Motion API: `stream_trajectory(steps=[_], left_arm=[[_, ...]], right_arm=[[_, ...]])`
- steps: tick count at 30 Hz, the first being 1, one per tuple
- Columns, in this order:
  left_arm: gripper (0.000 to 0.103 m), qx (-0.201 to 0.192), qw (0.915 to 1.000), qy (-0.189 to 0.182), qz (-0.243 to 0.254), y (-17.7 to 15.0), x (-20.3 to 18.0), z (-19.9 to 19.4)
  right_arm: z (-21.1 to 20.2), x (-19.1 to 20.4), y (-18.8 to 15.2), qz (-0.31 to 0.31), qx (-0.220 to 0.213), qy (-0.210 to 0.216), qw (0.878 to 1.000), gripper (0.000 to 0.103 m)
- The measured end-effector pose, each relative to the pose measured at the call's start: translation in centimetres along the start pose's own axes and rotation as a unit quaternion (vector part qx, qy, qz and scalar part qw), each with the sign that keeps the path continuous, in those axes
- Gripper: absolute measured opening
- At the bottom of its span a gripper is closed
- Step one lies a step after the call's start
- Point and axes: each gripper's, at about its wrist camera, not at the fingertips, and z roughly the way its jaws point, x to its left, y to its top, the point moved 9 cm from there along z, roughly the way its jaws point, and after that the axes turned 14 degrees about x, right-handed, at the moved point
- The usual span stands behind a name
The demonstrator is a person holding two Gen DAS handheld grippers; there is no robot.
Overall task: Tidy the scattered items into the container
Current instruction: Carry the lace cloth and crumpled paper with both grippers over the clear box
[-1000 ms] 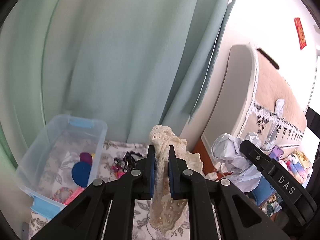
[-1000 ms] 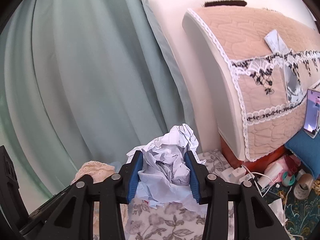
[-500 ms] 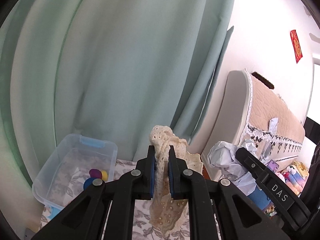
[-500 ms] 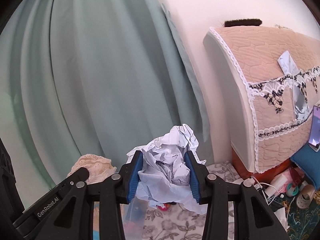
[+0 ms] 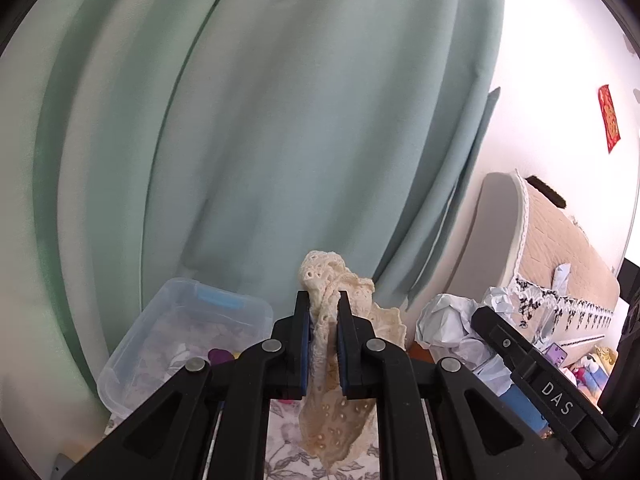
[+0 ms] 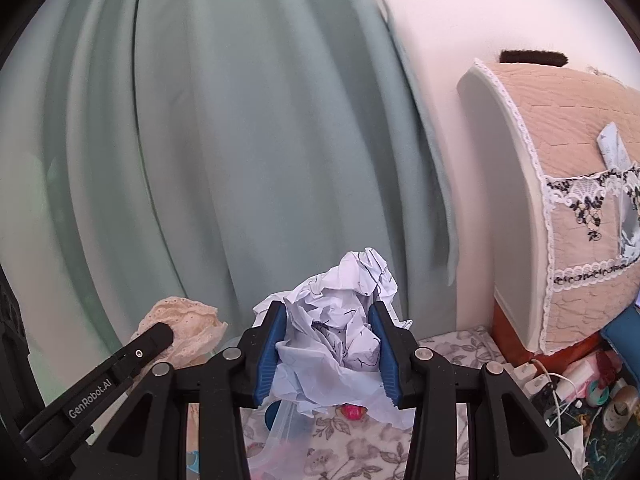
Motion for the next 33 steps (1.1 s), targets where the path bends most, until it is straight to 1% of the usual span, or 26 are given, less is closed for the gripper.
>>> stream_trajectory(steps=[14, 23, 33], left_arm=[[0.011, 0.004, 0.9978, 0.022, -0.063, -0.3, 7.8, 0.7], [0.011, 0.014, 0.9938, 0.036, -0.104, -1.2, 12.5, 1.6], [0.011, 0.030, 0.9899, 0.042, -0.132, -2.4, 15.6, 3.3]], right_arm=[[5.0, 5.7, -2.3, -0.055, 0.049, 0.008, 0.997, 0.046], [8.5, 8.8, -4.5, -0.086, 0.085, 0.013, 0.993, 0.046], [11.9, 10.8, -7.5, -0.108, 0.122, 0.014, 0.987, 0.046]])
